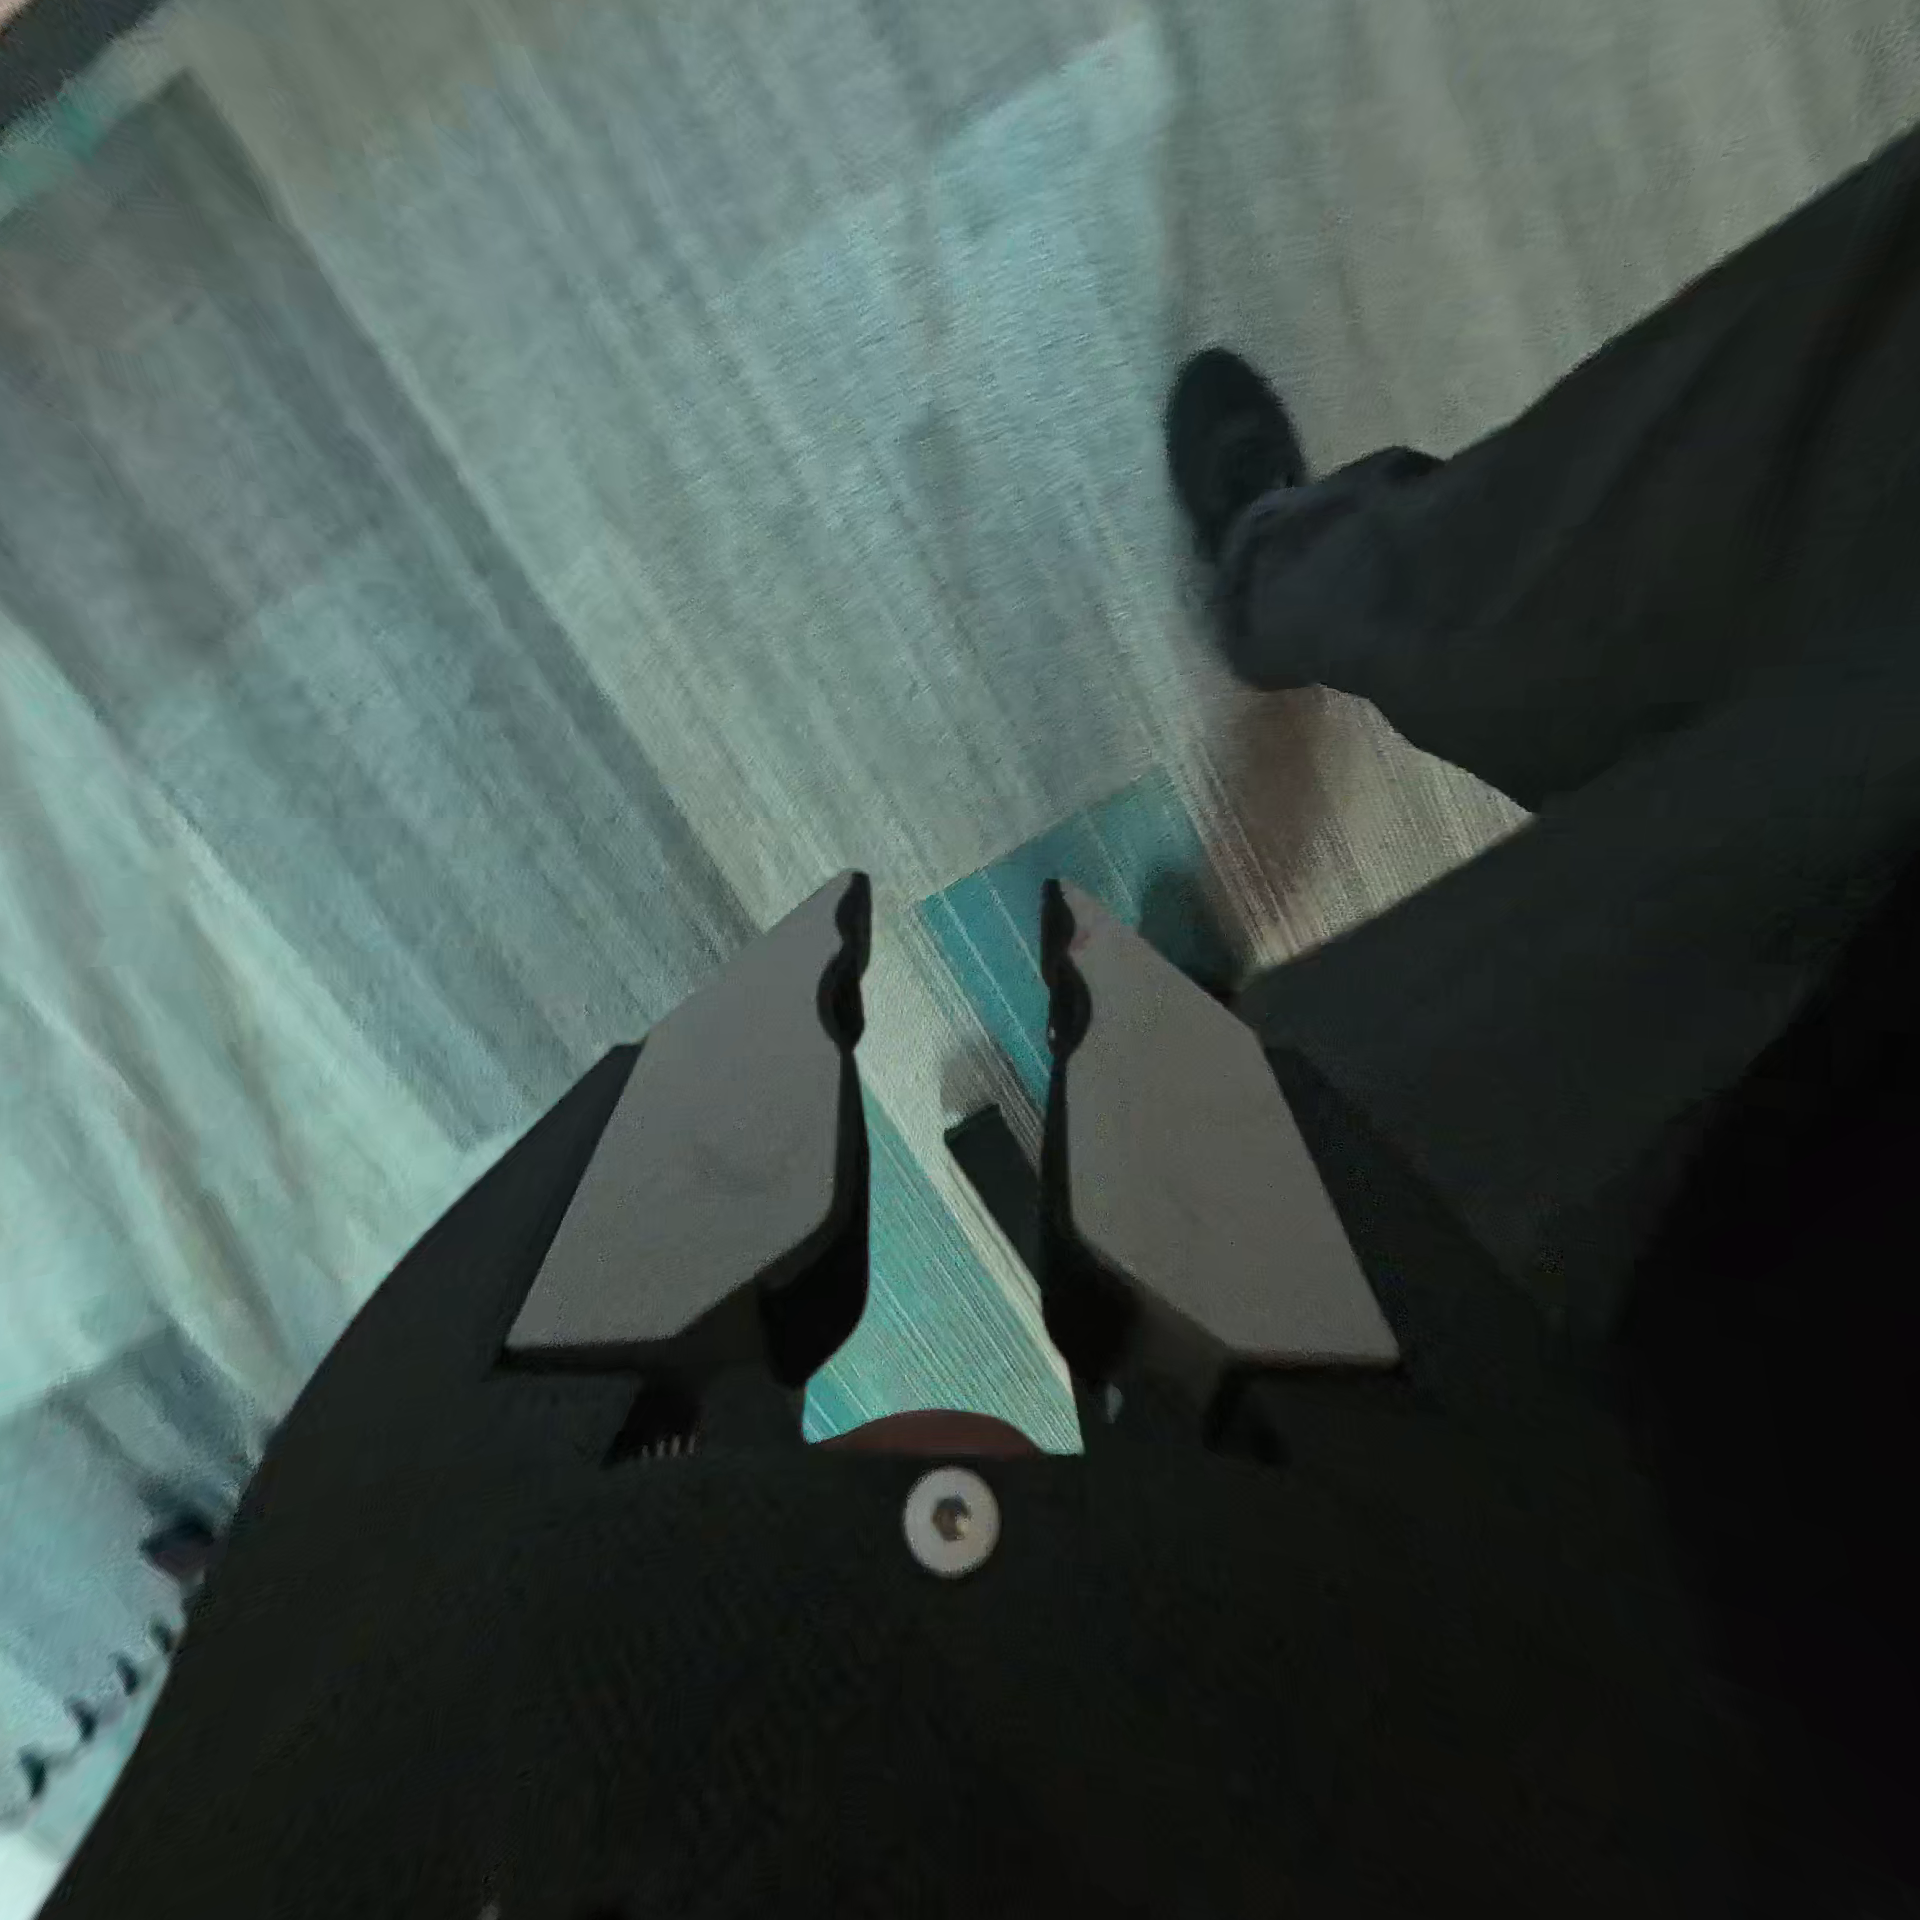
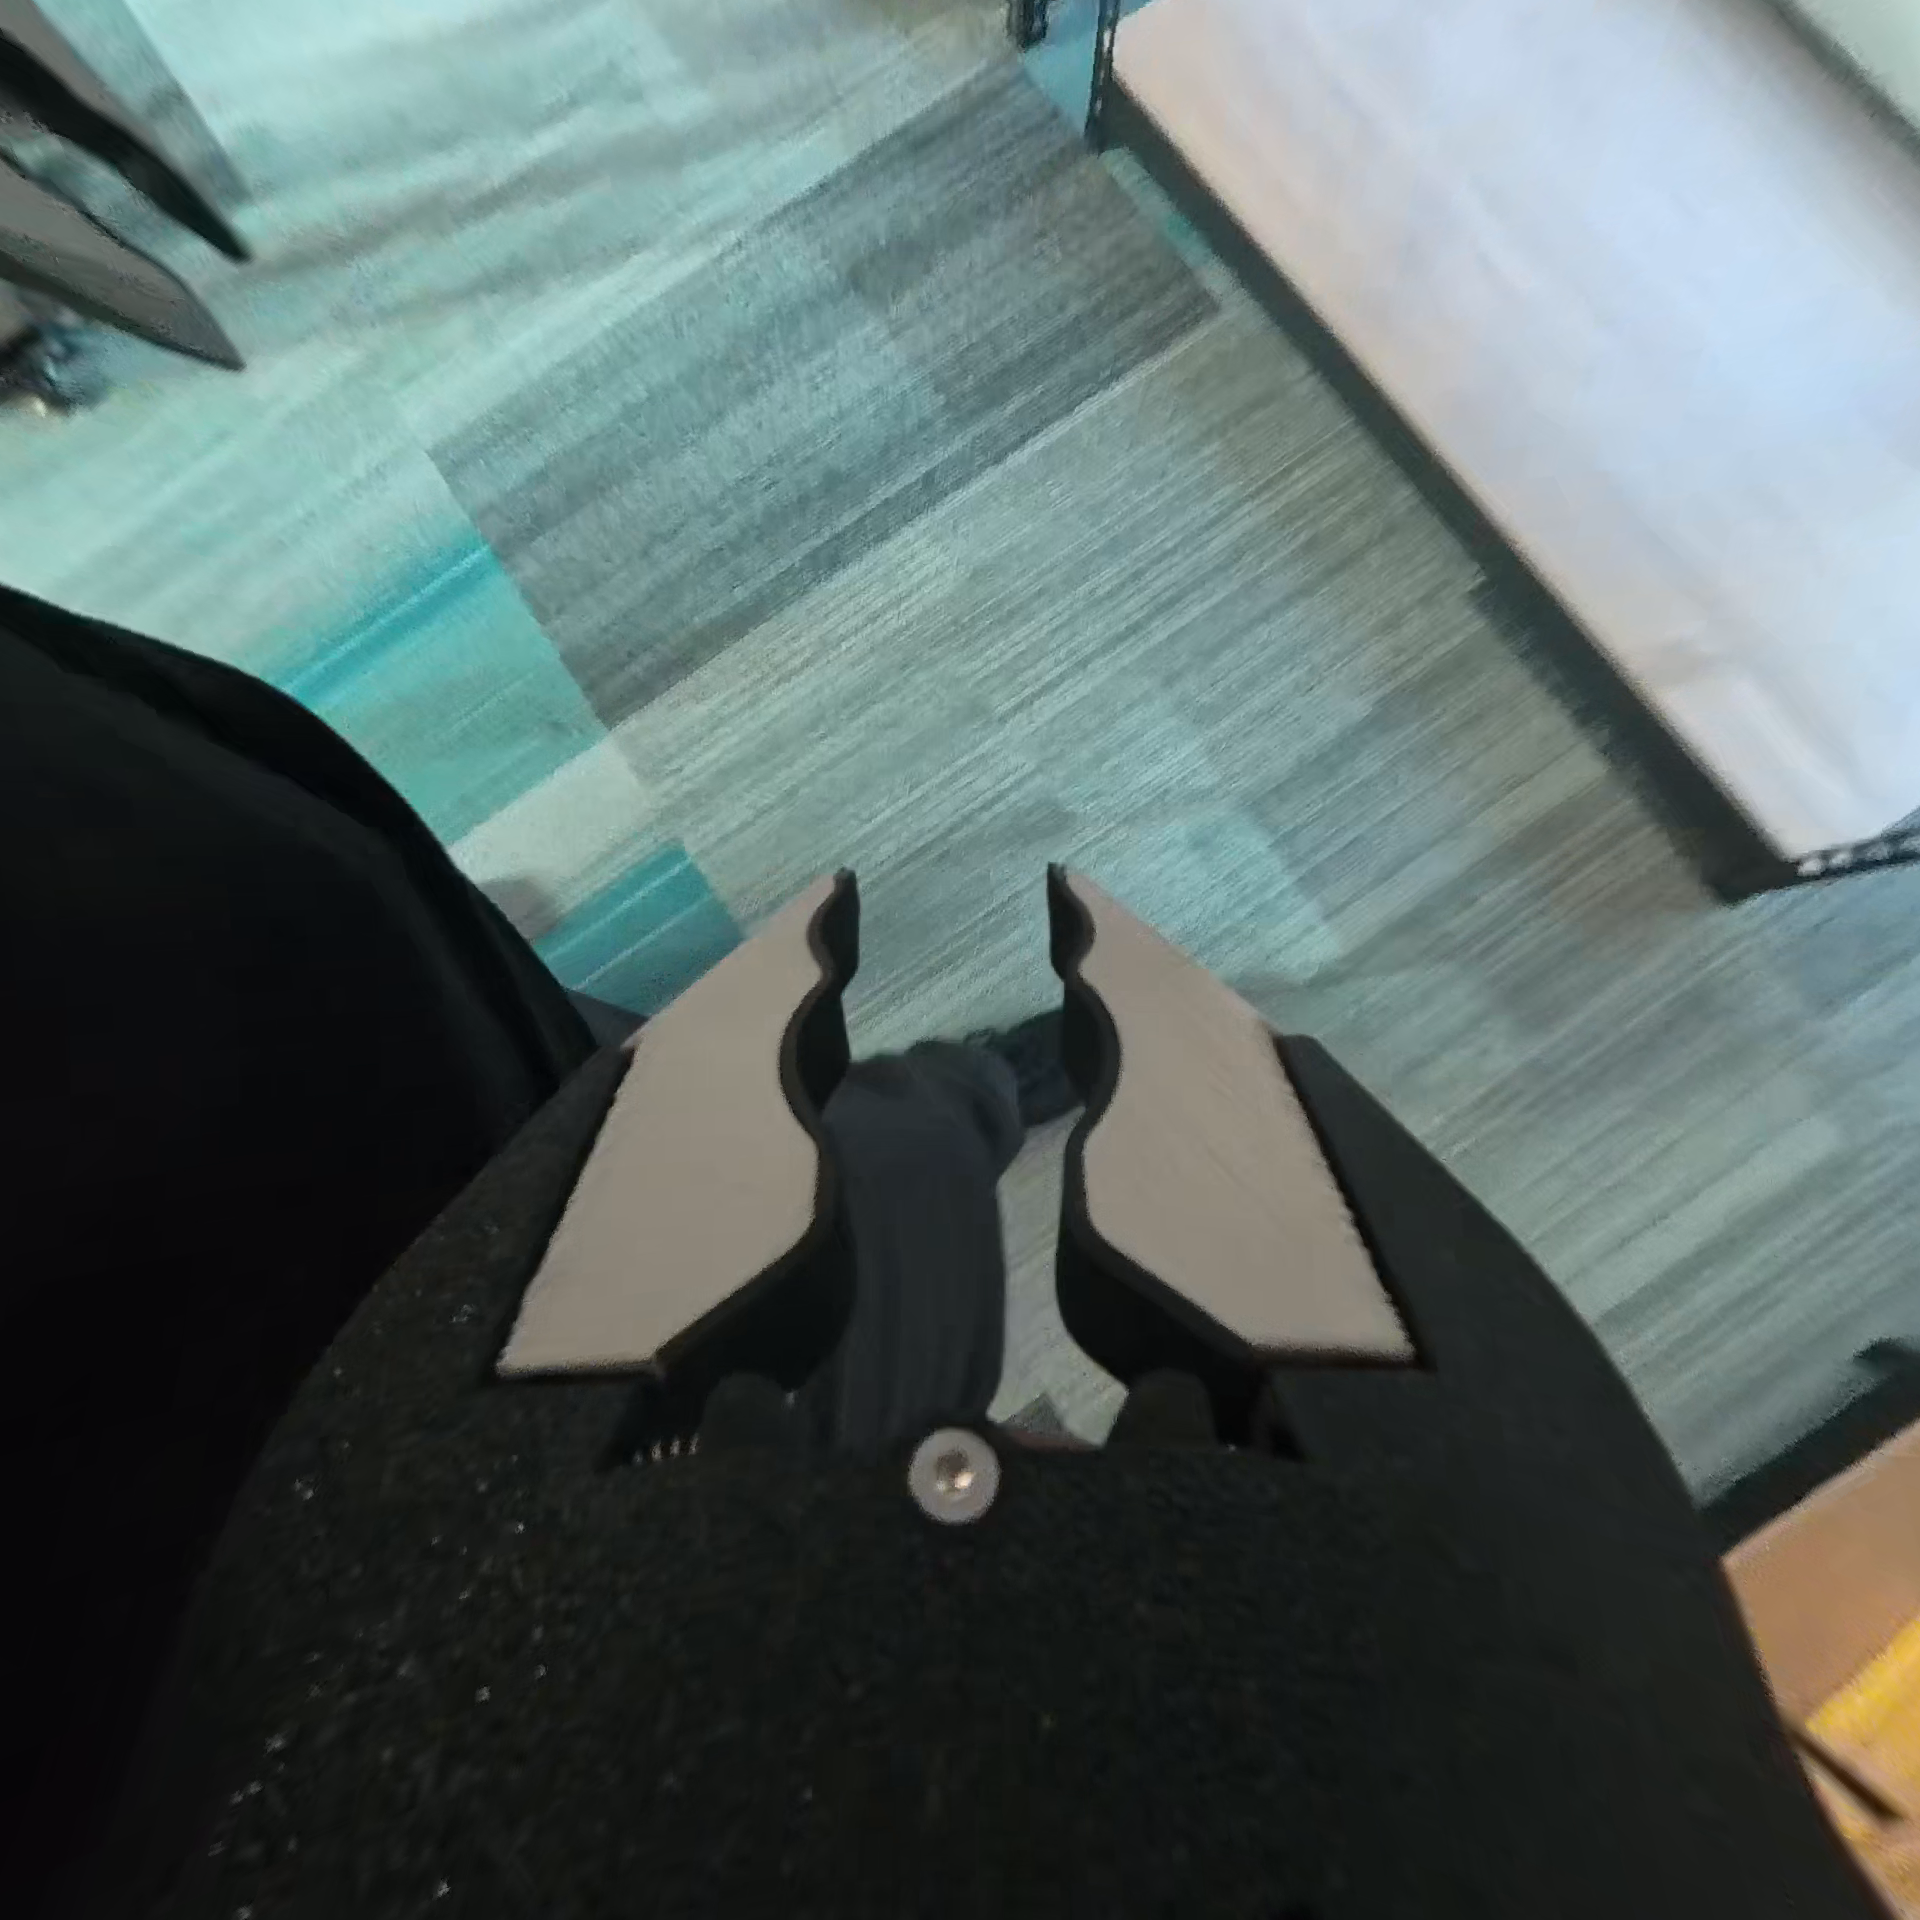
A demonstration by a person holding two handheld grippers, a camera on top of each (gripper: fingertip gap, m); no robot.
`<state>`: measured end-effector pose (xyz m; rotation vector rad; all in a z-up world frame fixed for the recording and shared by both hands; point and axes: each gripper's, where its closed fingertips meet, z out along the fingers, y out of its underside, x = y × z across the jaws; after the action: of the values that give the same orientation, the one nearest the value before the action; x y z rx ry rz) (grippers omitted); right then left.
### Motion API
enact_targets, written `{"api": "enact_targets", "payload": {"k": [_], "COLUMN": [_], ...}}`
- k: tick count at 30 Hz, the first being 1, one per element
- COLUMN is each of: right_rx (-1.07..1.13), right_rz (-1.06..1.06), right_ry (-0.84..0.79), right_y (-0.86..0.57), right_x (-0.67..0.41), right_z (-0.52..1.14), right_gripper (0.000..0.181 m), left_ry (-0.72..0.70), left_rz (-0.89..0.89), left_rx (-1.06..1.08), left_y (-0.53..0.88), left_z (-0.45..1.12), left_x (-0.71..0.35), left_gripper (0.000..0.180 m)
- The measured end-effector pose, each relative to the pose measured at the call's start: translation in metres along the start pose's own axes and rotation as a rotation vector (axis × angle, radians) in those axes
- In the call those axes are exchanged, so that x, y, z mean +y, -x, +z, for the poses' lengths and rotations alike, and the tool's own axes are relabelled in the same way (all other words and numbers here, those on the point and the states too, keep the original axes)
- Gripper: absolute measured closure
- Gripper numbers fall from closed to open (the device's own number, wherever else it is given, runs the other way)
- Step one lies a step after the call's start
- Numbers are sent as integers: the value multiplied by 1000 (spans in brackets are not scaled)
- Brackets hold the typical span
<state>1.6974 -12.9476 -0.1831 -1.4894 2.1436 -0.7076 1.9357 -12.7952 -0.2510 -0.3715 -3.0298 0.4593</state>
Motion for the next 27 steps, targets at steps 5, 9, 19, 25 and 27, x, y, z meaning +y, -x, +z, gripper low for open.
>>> {"api": "enact_targets", "payload": {"k": [5, 9, 19, 25, 27], "right_rx": [-38, 0, 221, 386, 419], "right_rz": [10, 134, 401, 413, 375], "right_ry": [-54, -55, -92, -238, -330], "right_y": [-101, -182, -333, -437, -476], "right_x": [-57, -78, -131, -261, -327], "right_z": [8, 16, 7, -55, -96], "right_gripper": [142, 136, 130, 125, 125], "left_ry": [125, 133, 127, 21, -5], "left_rz": [-51, -157, 59, 180, 216], "left_rx": [-67, -18, 181, 255, 254], "left_y": [62, 74, 115, 186, 211], "left_z": [-2, 21, 109, 131, 134], "left_x": [-40, -83, -197, -292, -319], "left_gripper": [145, 141, 142, 142, 142]}}
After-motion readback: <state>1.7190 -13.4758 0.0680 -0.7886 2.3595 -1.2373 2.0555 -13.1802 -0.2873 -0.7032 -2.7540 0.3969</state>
